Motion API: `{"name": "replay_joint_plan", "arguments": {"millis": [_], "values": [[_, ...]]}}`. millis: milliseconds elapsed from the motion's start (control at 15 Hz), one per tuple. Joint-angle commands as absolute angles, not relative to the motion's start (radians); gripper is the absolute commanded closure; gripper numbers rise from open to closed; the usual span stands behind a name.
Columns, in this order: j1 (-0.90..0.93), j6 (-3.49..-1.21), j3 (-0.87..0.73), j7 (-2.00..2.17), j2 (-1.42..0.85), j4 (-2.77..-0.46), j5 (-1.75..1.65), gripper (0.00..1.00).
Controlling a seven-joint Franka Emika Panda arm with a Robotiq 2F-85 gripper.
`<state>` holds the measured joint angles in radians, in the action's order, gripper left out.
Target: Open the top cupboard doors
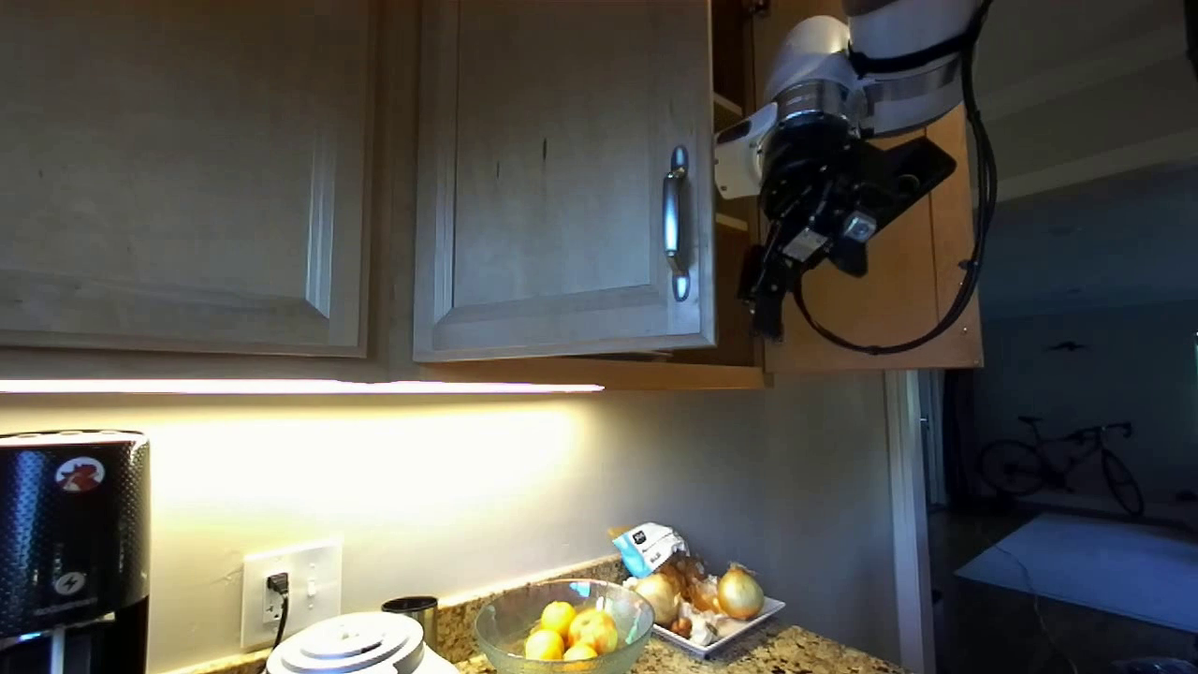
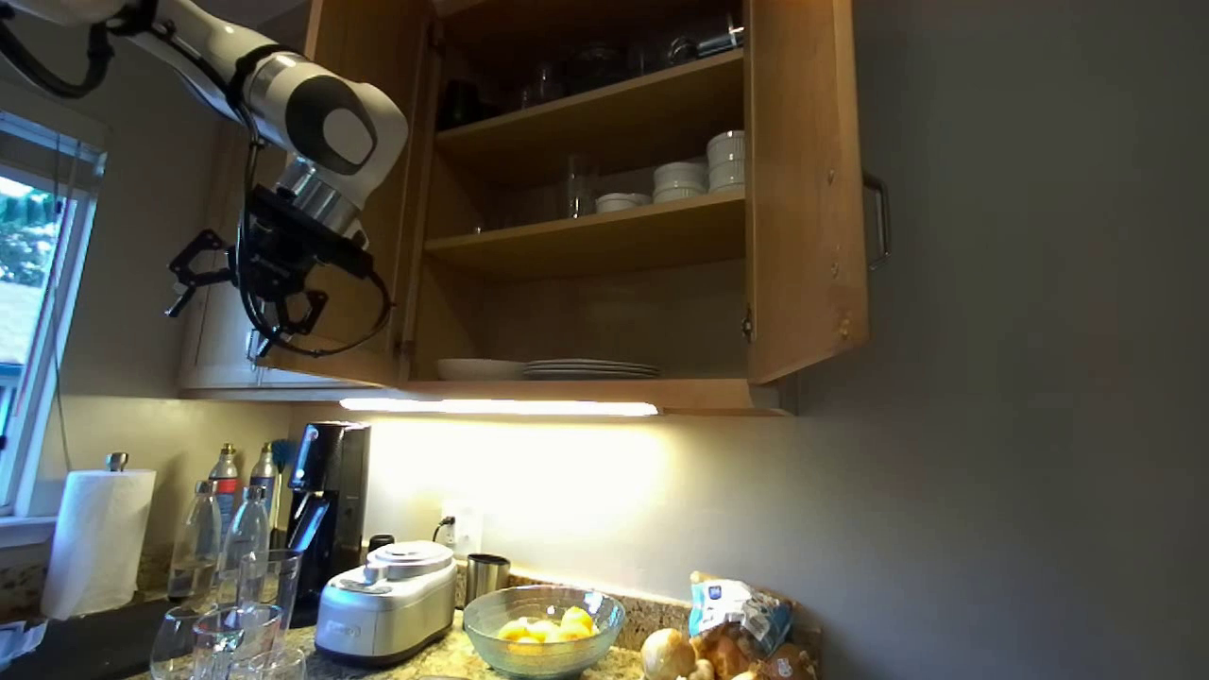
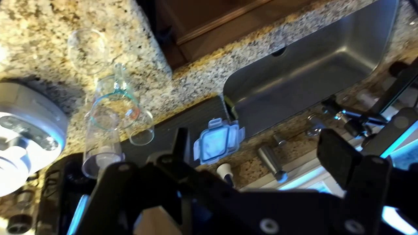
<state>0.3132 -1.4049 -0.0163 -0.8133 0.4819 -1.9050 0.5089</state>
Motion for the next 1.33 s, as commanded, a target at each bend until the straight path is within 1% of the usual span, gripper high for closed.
{"name": "replay_joint_plan", "arguments": {"millis": [0, 133, 467, 1267], "values": [[0.274, -1.227, -0.029, -0.815, 0.376, -1.834, 0.507, 0.0], [0.224, -1.22, -0.016, -0.775, 0.342, -1.838, 0.467, 0.0], [0.135, -1.446, 0.01, -0.689, 0.324, -1.884, 0.379, 0.0], [0.093, -1.924, 0.034, -0.332, 0.378, -2.046, 0.146, 0.0]]}}
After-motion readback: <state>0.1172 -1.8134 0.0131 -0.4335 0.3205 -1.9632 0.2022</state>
